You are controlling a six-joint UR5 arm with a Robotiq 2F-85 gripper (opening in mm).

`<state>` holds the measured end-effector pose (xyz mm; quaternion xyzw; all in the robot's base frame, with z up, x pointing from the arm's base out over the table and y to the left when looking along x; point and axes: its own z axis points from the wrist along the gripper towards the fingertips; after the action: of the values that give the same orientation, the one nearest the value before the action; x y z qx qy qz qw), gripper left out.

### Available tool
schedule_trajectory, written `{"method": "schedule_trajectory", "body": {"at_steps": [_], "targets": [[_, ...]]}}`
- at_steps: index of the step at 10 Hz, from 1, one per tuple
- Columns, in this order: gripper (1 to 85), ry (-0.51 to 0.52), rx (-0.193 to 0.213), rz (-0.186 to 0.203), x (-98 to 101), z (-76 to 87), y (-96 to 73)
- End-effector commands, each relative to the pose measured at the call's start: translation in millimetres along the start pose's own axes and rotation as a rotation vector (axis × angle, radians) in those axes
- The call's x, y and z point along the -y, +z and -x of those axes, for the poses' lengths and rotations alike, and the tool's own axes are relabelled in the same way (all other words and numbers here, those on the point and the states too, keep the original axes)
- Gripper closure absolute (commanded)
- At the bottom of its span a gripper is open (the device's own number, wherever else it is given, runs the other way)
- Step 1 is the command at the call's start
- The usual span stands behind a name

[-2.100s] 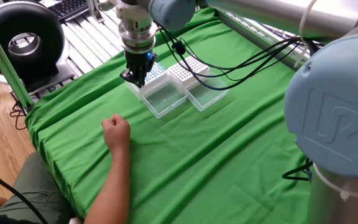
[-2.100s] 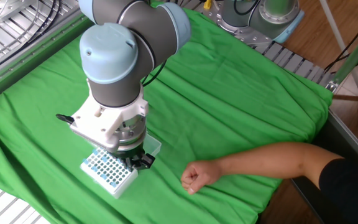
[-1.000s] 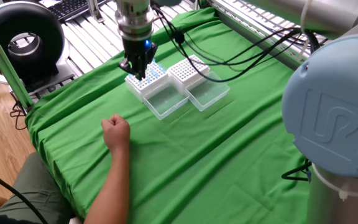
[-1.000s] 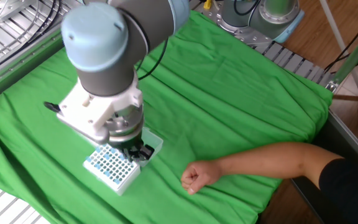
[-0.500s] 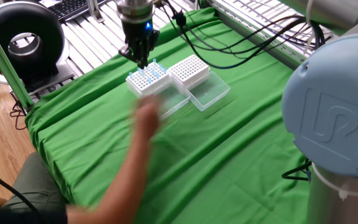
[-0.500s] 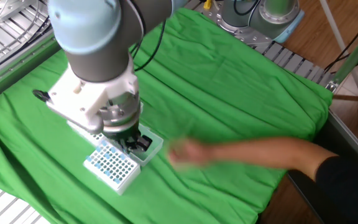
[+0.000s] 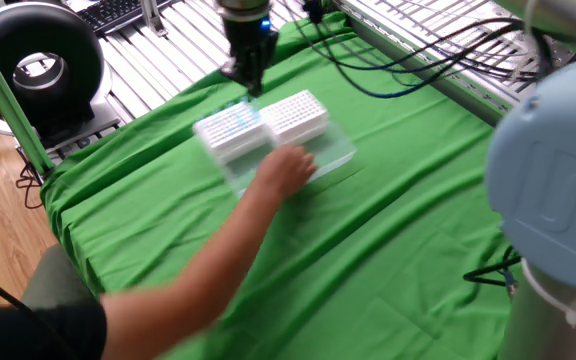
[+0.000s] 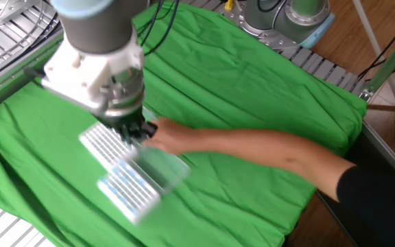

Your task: Insert a medium pipette tip into the holder for medium pipette tips

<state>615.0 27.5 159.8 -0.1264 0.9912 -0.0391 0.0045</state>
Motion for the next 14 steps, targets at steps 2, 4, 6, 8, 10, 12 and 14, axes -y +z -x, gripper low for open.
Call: {"method": "schedule_trajectory", "body": {"at_steps": [2,4,6,8,10,12,14], "targets": [[84.7,-0.017,0.020,0.022,11.0,-20.3,7.8],[84.7,0.054,0.023,0.055,2.6,-19.2,7.4],[84.7,0.064,0.019,0.028,9.7,-20.2,7.7],[84.7,0.052,0.029,0.021,14.3,-18.4,12.3],[84.7,0.033,0.047,0.008,22.3,-14.9,21.9],[84.7,0.004,0.074,0.008,30.4,-13.6,33.8],[84.7,-0.015,0.081,0.014,37.5,-15.5,37.1]]}}
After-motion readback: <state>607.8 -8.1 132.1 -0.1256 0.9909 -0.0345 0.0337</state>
